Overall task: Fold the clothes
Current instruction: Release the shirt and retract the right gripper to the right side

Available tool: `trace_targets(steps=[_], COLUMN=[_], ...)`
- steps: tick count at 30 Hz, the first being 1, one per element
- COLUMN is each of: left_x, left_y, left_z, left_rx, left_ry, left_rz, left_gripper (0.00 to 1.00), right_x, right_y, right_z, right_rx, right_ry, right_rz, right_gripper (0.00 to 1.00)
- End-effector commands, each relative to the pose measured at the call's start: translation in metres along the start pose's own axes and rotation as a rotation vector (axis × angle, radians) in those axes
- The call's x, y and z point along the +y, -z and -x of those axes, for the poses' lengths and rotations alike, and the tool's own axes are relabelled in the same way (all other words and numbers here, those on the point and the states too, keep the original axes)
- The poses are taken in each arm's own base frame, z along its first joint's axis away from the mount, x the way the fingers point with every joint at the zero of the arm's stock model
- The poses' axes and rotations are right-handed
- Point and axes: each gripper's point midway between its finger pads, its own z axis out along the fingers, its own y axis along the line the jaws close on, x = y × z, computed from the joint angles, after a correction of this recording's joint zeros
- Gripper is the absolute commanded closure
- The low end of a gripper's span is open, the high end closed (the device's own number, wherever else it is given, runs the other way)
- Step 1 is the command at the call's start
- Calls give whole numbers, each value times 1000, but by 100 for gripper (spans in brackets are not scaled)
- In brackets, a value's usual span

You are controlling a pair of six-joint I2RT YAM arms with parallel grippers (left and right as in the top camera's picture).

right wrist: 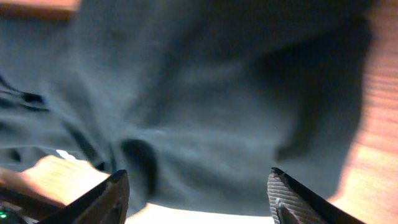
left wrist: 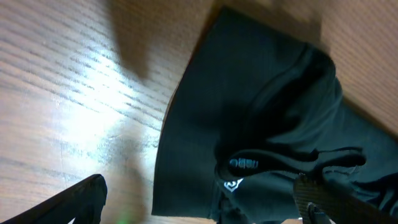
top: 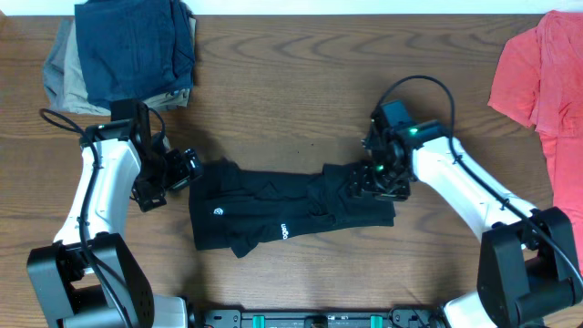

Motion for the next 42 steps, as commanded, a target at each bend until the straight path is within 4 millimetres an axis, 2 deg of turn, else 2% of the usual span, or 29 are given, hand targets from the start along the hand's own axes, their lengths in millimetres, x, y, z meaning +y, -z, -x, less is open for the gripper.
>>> trace_targets(steps=[1,3,5,6,12,19,22,25,29,32,34,37,38,40,42], left_x=[-2,-2,-2,-2,-2,-2,-2,-2,-2,-2,-2,-2,-1,0,6], left_y=[1,1,1,1,1,1,1,1,1,1,1,1,1,2,3], left_z=[0,0,0,0,0,0,0,0,0,0,0,0,0,2,5], left_rx=[-7,-7,-7,-7,-7,-7,-8,-7,-8,-7,-7,-8,-8,-12,-18], left_ry=[-2,-2,-2,-2,-2,-2,-2,-2,-2,-2,-2,-8,-23,-31,-7], left_rz=[-12,-12,-12,-12,-12,-12,-12,-12,-12,-12,-12,-12,-12,-13,-15], left_gripper=[4,4,4,4,4,4,4,4,4,4,4,3,2,2,2], right_x=[-2,0,4,7,37,62,76,91,101,100,92,74,67,45,10], right_y=[6,3,-1,-3,-23,-55,-59,-56,-36,-16,0,23,30,44,60], right_z=[2,-4,-9,-10,-17,-38,-45,-47,-39,-32,-25,-13,-9,2,13], right_rx=[4,22,35,35,13,22,21,11,6,9,6,-14,-24,-54,-85], right_ry=[71,82,100,111,130,159,211,244,246,276,271,236,220,179,120], right_rz=[5,5,8,10,37,49,61,73,69,48,6,-81,-113,-203,-329], right_gripper=[37,50,66,69,71,71,73,73,61,33,25,14,1,1,1])
